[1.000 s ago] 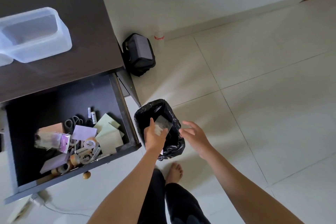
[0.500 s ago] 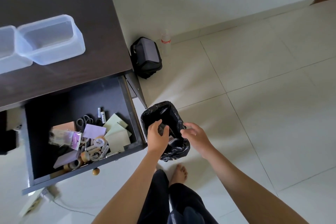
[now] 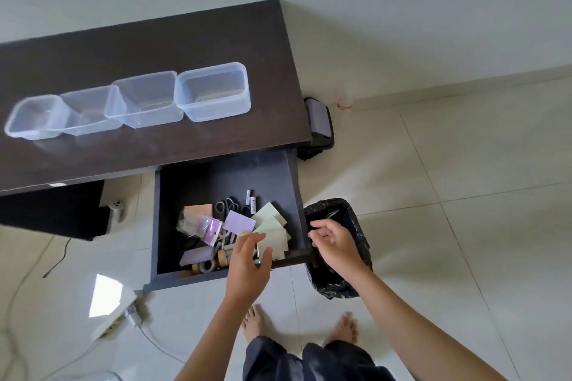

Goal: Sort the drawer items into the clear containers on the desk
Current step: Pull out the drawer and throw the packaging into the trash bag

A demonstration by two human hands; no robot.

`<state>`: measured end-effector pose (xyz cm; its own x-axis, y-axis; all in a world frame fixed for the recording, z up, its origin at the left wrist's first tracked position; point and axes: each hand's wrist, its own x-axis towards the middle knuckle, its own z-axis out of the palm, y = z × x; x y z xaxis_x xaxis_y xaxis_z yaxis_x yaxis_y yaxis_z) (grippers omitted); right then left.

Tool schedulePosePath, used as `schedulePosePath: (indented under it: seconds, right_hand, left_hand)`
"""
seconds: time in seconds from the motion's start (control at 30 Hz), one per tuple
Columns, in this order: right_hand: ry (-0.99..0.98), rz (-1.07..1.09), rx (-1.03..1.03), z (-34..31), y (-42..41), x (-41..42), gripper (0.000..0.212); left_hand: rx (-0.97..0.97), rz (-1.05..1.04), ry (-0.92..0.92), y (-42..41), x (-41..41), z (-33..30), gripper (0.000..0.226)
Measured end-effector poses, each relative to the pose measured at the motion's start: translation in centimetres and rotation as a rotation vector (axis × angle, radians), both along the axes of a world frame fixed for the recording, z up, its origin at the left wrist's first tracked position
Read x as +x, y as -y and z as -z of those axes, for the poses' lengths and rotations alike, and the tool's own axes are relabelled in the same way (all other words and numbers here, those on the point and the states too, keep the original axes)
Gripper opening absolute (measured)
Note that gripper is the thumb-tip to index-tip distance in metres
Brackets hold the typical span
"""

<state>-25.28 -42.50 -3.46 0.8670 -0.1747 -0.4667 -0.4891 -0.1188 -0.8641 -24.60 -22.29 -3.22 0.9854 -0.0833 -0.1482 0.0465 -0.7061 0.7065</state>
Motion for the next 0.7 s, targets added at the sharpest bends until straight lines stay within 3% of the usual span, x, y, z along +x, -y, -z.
schedulePosePath:
  seconds: [0.17,0.27,0.4,0.53,0.7]
  right_hand:
    - [0.076,-0.112,-0.109,-1.0,-7.0,3.6,0.016]
    - [0.054,-0.23,-0.202,-0.3,-11.6,5.6,0.023]
    - [0.033,-0.357,-0.265,1.6,-17.5,7.6,0.029]
    - [0.001,-0.383,-0.371,4.0,-21.8,9.7,0.036]
    - [-0.028,-0.439,-0.5,6.4,-24.5,12.3,0.048]
  left_hand:
    - [0.103,-0.093,-0.084,-8.3,1.6,-0.1,0.04]
    - [0.254,-0.112,-0.026,-13.2,2.4,0.3,0.056]
    - [0.378,-0.055,-0.121,-18.8,3.4,1.5,0.083]
    - [0.354,0.052,-0.206,-21.8,3.6,3.3,0.1]
    - [0.238,0.057,-0.181,-22.3,3.4,4.3,0.1]
